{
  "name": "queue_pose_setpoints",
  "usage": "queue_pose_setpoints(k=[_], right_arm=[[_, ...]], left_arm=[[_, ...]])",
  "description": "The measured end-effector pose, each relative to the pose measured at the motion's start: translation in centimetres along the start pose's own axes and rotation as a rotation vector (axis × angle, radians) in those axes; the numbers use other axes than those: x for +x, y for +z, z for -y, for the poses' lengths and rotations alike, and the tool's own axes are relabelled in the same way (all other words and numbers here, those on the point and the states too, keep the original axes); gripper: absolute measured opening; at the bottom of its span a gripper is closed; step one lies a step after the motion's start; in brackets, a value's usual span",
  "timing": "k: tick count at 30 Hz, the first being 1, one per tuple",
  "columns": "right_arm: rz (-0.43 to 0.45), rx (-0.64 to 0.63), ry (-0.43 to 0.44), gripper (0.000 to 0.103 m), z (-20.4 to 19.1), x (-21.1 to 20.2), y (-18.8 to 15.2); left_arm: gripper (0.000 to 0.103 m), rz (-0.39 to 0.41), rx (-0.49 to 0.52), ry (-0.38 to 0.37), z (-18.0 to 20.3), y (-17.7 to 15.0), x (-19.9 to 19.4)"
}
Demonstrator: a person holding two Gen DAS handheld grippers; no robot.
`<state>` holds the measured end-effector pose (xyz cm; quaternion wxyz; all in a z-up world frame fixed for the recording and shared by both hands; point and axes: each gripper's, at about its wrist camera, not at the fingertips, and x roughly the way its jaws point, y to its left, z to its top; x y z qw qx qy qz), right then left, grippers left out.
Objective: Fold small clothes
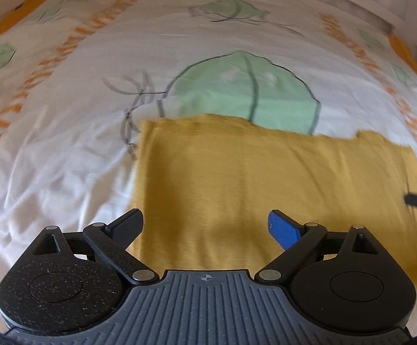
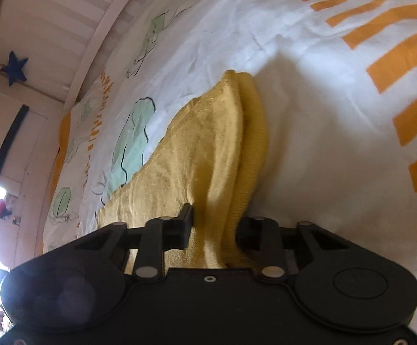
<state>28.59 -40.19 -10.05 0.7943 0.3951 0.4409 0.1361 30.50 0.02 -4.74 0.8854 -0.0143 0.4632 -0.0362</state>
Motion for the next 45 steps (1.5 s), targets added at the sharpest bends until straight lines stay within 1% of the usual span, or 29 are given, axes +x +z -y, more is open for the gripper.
queue_pose_setpoints(k=[3, 6, 11, 13, 15, 19, 24, 31, 33, 35, 37, 40, 42, 45], right_arm=[[0.015, -0.034, -0.046, 0.03, -1.2, -0.3, -0.1], [0.047, -0.08, -0.083, 0.027, -3.3, -0.7, -0.4], [0.112, -0.109, -0.068, 0.026, -7.0, -1.4, -1.3], [0.117, -0.134, -0.066, 0.025, -8.9, -1.2, -1.9], [0.117, -0.163, -0.072, 0.025, -10.6, -0.6, -2.3], [0.09, -0.22, -0.067, 0.024, -14.1, 1.8, -3.0], [0.028, -0.274, -0.037, 0.023, -18.3, 5.7, -4.4], [-0.066, -0.326, -0.01, 0.023, -22.5, 11.2, -7.3], [-0.091, -0.348, -0.019, 0.023, -23.4, 12.4, -8.2], [-0.109, -0.38, -0.053, 0.023, -24.1, 13.7, -9.0], [-0.111, -0.407, -0.089, 0.026, -24.5, 14.6, -9.6], [-0.125, -0.41, -0.095, 0.04, -24.8, 15.6, -9.9], [-0.126, -0.413, -0.066, 0.047, -25.2, 15.6, -9.9], [-0.116, -0.417, -0.007, 0.048, -25.8, 15.0, -9.6]], left_arm=[[0.094, -0.028, -0.041, -0.027, -1.5, 0.5, 0.4], [0.094, 0.003, -0.047, -0.034, -2.5, 1.3, -0.3], [0.094, 0.043, -0.038, -0.009, -4.1, 2.5, -1.2], [0.094, 0.049, -0.052, 0.002, -4.8, 2.8, -1.4], [0.094, 0.047, -0.07, -0.009, -5.5, 3.0, -1.6], [0.094, 0.061, -0.1, -0.027, -6.6, 3.5, -2.1], [0.094, 0.092, -0.129, -0.038, -8.0, 4.2, -3.2], [0.094, 0.084, -0.204, -0.067, -10.3, 4.6, -3.2], [0.094, 0.085, -0.214, -0.062, -10.8, 4.6, -3.2], [0.094, 0.084, -0.222, -0.057, -11.1, 4.7, -3.2], [0.094, 0.082, -0.233, -0.06, -11.4, 4.7, -3.1], [0.094, 0.078, -0.239, -0.064, -11.5, 4.7, -3.0], [0.094, 0.08, -0.236, -0.062, -11.6, 4.7, -3.0], [0.094, 0.082, -0.237, -0.057, -11.8, 4.8, -3.0]])
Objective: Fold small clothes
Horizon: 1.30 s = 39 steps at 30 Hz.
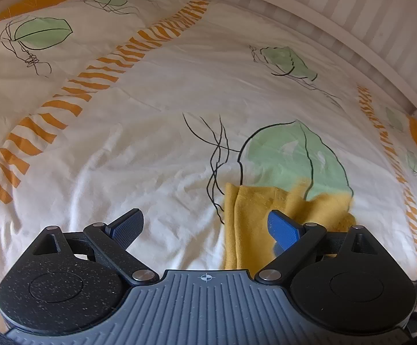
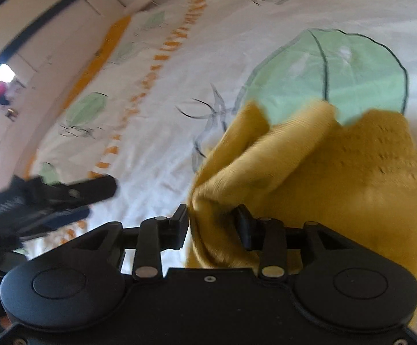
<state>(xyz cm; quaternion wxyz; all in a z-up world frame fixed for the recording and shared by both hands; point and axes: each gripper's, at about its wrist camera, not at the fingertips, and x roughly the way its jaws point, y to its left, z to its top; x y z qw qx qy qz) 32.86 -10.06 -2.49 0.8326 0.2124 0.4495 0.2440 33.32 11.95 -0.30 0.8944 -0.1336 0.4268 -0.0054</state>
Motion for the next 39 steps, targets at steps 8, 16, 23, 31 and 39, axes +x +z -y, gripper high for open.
queue_pose_setpoints(k=[8, 16, 23, 31, 39], right_arm=[[0.087, 0.046, 0.071, 0.048, 1.1, -4.1, 1.1], [0.038, -0.019, -0.002, 0.048, 2.0, -4.4, -2.1], [-0.122, -0.144, 0.022, 0.048, 0.8, -0.9, -7.2], [-0.07, -0.214, 0.03, 0.057, 0.8, -3.5, -6.6], [0.116, -0.193, -0.12, 0.061, 4.2, -6.0, -2.2]], left_arm=[[0.094, -0.015, -0.008, -0.003, 0.1, -0.1, 0.4], [0.094, -0.049, 0.057, -0.014, 1.7, -1.0, 1.3], [0.094, -0.092, 0.103, -0.033, 3.1, -2.5, 3.1], [0.086, -0.186, 0.101, 0.036, 2.4, -4.2, 6.2], [0.088, -0.221, 0.067, 0.031, 0.8, -5.0, 6.3]])
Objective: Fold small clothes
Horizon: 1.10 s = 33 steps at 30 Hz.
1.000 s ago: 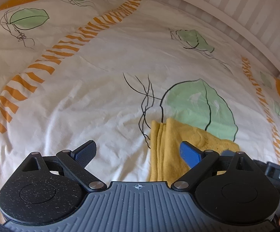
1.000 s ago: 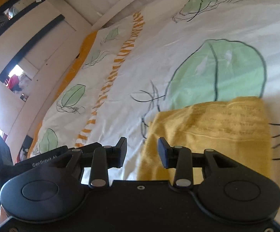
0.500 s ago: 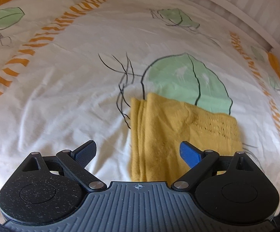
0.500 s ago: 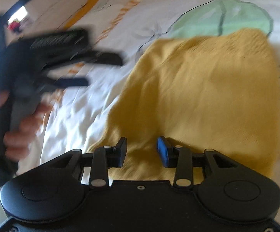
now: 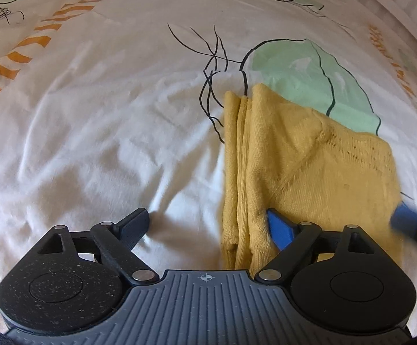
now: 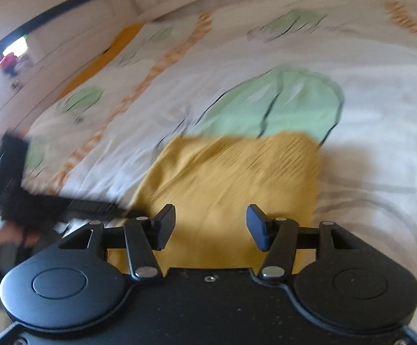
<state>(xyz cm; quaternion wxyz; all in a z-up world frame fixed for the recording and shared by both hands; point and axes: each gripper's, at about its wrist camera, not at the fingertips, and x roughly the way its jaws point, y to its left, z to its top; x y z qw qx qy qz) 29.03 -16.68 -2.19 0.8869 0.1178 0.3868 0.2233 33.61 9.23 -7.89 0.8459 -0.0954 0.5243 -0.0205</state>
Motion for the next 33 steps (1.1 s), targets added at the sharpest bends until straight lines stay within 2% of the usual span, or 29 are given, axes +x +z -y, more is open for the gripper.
queue_pose_setpoints(k=[2, 7, 13, 17, 21, 26, 30, 33], right_arm=[[0.018, 0.005, -0.029, 0.062, 1.1, 0.8, 1.1], [-0.014, 0.026, -0.073, 0.062, 2.5, 4.7, 1.9], [-0.016, 0.014, -0.092, 0.066, 2.5, 6.7, 2.8], [0.005, 0.037, -0.059, 0.07, 2.9, 5.5, 2.9], [0.026, 0.116, -0.019, 0.076, 4.4, 3.5, 2.1], [-0.012, 0.212, 0.012, 0.078, 7.2, 2.1, 0.1], [-0.038, 0.281, 0.05, 0.079, 8.8, 1.9, -1.3], [-0.03, 0.296, 0.084, 0.081, 9.1, 1.8, -1.6]], left_arm=[[0.088, 0.002, 0.008, 0.004, 0.0, 0.0, 0.0], [0.089, 0.008, 0.022, 0.008, 0.2, -0.1, 0.1], [0.089, 0.015, 0.04, 0.004, 0.7, -0.4, 0.2], [0.088, 0.001, 0.018, -0.047, 0.0, -0.9, -0.5], [0.087, -0.021, 0.004, -0.108, -0.5, -1.7, -1.5], [0.087, -0.052, -0.009, -0.216, -0.5, -2.8, -2.3], [0.087, -0.073, 0.008, -0.229, -0.2, -3.5, -2.3], [0.087, -0.105, -0.006, -0.273, -0.1, -3.9, -2.4]])
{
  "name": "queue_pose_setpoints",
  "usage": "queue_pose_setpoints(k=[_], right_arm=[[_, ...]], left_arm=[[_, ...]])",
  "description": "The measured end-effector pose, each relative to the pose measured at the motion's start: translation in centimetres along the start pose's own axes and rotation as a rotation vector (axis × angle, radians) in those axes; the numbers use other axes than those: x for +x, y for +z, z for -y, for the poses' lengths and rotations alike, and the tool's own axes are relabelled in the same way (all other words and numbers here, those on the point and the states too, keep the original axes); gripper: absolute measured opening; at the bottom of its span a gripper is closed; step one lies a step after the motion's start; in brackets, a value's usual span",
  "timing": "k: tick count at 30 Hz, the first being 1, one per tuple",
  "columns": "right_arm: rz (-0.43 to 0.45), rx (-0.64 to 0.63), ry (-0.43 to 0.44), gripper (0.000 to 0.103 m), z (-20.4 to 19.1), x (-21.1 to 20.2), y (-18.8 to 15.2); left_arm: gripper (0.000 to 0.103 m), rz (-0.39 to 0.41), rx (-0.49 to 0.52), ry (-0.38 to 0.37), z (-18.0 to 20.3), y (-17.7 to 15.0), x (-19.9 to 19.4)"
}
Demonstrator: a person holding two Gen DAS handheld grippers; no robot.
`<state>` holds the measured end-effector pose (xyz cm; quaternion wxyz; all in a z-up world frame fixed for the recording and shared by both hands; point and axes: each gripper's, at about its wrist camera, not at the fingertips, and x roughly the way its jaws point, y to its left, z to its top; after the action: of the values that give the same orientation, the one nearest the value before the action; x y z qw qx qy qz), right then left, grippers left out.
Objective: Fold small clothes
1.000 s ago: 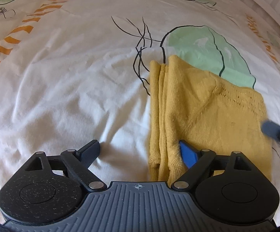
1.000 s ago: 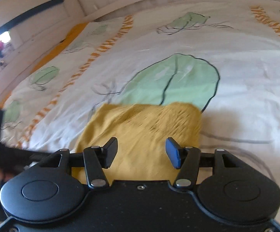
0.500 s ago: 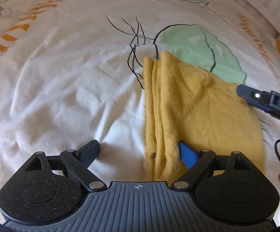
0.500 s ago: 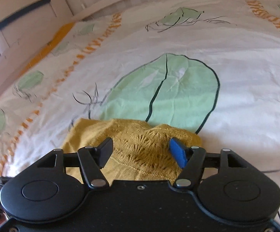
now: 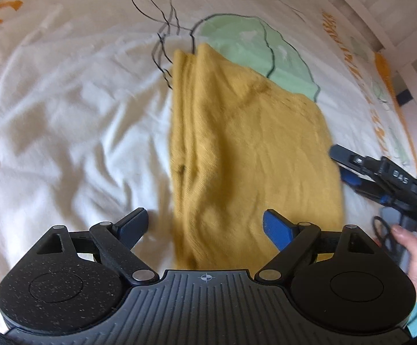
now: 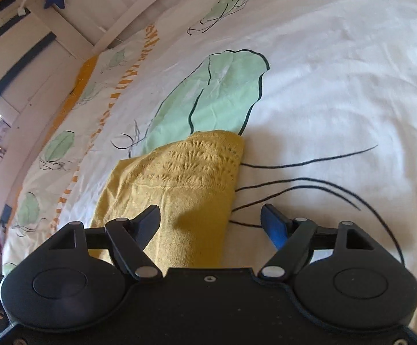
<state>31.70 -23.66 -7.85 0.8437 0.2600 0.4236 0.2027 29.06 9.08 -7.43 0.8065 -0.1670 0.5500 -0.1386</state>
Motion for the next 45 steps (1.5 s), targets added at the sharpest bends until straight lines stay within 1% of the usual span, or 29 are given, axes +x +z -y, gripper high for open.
queue_pose_setpoints(k=[3, 4, 6, 8, 12, 15, 16, 17, 18, 19, 20, 21, 23, 25, 27, 31, 35, 39, 43, 45], right_arm=[[-0.008, -0.002, 0.031, 0.084, -0.2, 0.3, 0.0], [-0.014, -0.002, 0.043, 0.084, -0.3, 0.6, 0.0], [-0.025, -0.002, 0.068, 0.085, -0.3, 1.0, -0.1], [-0.027, 0.0, 0.09, 0.087, -0.2, 1.3, -0.1], [-0.016, 0.014, 0.134, 0.088, -0.1, 2.3, 0.0], [-0.013, 0.015, 0.159, 0.088, -0.2, 3.3, 0.3], [-0.01, 0.012, 0.164, 0.088, -0.3, 3.5, 0.4], [-0.008, 0.009, 0.167, 0.086, -0.4, 3.8, 0.4], [-0.006, 0.009, 0.162, 0.076, -0.5, 3.9, 0.4], [-0.008, 0.009, 0.147, 0.056, -0.5, 3.9, 0.4], [-0.016, 0.009, 0.115, 0.046, -0.5, 4.1, 0.5], [-0.026, 0.019, 0.1, 0.044, -0.4, 4.1, 0.4], [-0.019, 0.034, 0.09, 0.041, -0.6, 3.7, 0.4], [-0.012, 0.017, 0.058, 0.039, -1.6, 2.9, 0.3], [-0.004, 0.022, 0.064, 0.039, -2.3, 1.7, 0.3], [-0.015, 0.018, 0.044, 0.038, -3.5, -1.4, -0.4], [-0.027, 0.026, 0.034, 0.038, -3.6, -5.4, -2.1], [-0.05, 0.04, 0.011, 0.038, -3.3, -9.5, -5.0], [-0.077, 0.052, -0.008, 0.038, -2.6, -12.4, -8.1], [-0.087, 0.046, -0.03, 0.039, -2.4, -12.9, -9.2]], left_arm=[[0.086, -0.067, -0.031, -0.068, -0.1, -0.4, 0.9], [0.086, -0.081, -0.039, -0.076, 0.0, -0.4, 1.3], [0.086, -0.079, -0.014, -0.046, 0.3, -0.5, 1.9], [0.086, -0.064, -0.002, -0.04, 0.6, -0.4, 2.1], [0.086, -0.002, -0.028, -0.068, 0.7, -0.2, 2.4], [0.086, 0.035, 0.0, -0.082, 1.2, -0.1, 2.6], [0.084, 0.044, 0.018, -0.089, 1.5, -0.1, 2.7], [0.068, 0.051, 0.031, -0.099, 1.8, -0.3, 2.7], [0.041, 0.054, 0.039, -0.107, 2.0, -0.6, 2.5], [0.031, 0.053, 0.038, -0.1, 2.1, -0.7, 2.7], [0.024, 0.054, 0.033, -0.086, 2.1, -0.7, 2.8], [0.02, 0.056, 0.032, -0.094, 1.9, -0.8, 2.9], [0.016, 0.059, -0.003, -0.126, 1.4, -0.7, 2.5], [0.015, 0.078, -0.019, -0.171, 1.3, -0.8, 1.5], [0.013, 0.101, 0.005, -0.196, 2.0, -1.1, 0.3], [0.013, 0.089, -0.003, -0.273, 3.4, -3.4, -1.3], [0.013, 0.084, 0.055, -0.291, 5.4, -6.7, -2.9], [0.013, 0.074, 0.08, -0.328, 6.8, -10.3, -4.8], [0.013, 0.057, 0.11, -0.328, 7.6, -14.6, -5.5], [0.014, 0.047, 0.115, -0.297, 7.4, -16.7, -5.3]])
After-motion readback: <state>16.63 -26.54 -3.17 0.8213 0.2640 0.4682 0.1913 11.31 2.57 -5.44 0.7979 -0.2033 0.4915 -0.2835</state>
